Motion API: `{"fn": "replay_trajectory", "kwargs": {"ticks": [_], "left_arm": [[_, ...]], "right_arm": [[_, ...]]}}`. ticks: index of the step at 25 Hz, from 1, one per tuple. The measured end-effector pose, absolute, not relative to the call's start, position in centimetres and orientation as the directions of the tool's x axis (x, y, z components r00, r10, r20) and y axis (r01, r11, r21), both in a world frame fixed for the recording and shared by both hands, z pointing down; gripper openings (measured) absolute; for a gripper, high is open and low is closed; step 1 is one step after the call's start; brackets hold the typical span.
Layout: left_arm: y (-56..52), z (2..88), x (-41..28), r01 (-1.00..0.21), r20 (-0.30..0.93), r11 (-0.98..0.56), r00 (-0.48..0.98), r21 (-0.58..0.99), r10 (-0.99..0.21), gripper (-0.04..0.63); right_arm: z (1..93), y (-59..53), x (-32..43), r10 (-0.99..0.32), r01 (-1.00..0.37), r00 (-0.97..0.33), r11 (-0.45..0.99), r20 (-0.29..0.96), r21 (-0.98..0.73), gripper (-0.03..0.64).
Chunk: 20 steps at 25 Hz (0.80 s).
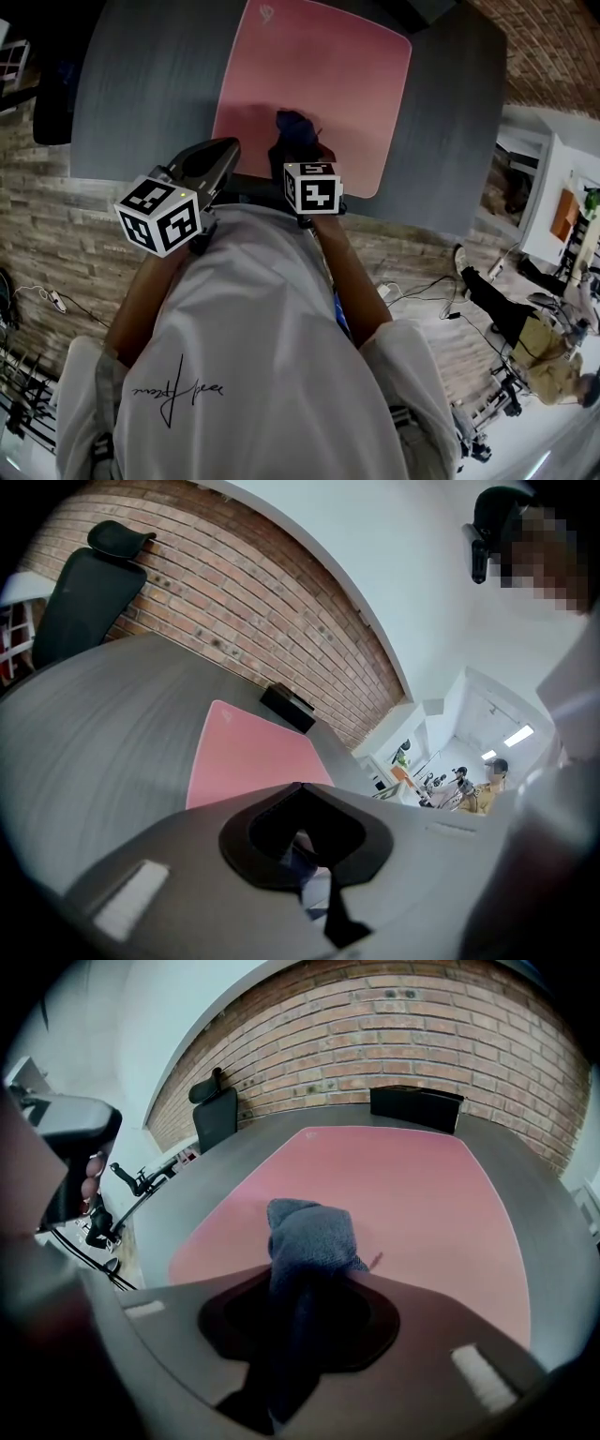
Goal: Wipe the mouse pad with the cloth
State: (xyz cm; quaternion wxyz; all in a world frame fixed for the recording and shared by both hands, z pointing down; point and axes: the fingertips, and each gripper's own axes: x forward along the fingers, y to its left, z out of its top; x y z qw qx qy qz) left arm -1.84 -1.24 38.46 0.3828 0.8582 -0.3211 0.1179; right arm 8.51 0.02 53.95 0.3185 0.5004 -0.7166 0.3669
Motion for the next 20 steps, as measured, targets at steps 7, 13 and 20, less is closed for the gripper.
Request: {"fn": "replay_trajectory", "kwargs": {"ticks": [7,13,20], "left_arm": [[-1.4,38.6,-2.1,-0.641,0.452,-0.5,0.766,0.582,-0.457,0.002],[-1.6,38.7,-2.7,-0.649,0.455,-0.489,0.759,0.583,-0.466,0.002],[-1.8,38.7,-3.5,-0.663,0.461,-0.48,0.747,0.575,-0.479,0.002]], "right_arm": [[53.9,-0.3,7.0,-0.48,-0.942,-0.32,0.249,0.817,-0.223,0.094],[53.9,-0.6,6.2,-0.475,-0.937,-0.333,0.261,0.815,-0.23,0.094],[53.8,-1.4,4.7,-0.468,-0.928,-0.358,0.274,0.808,-0.252,0.095]]}}
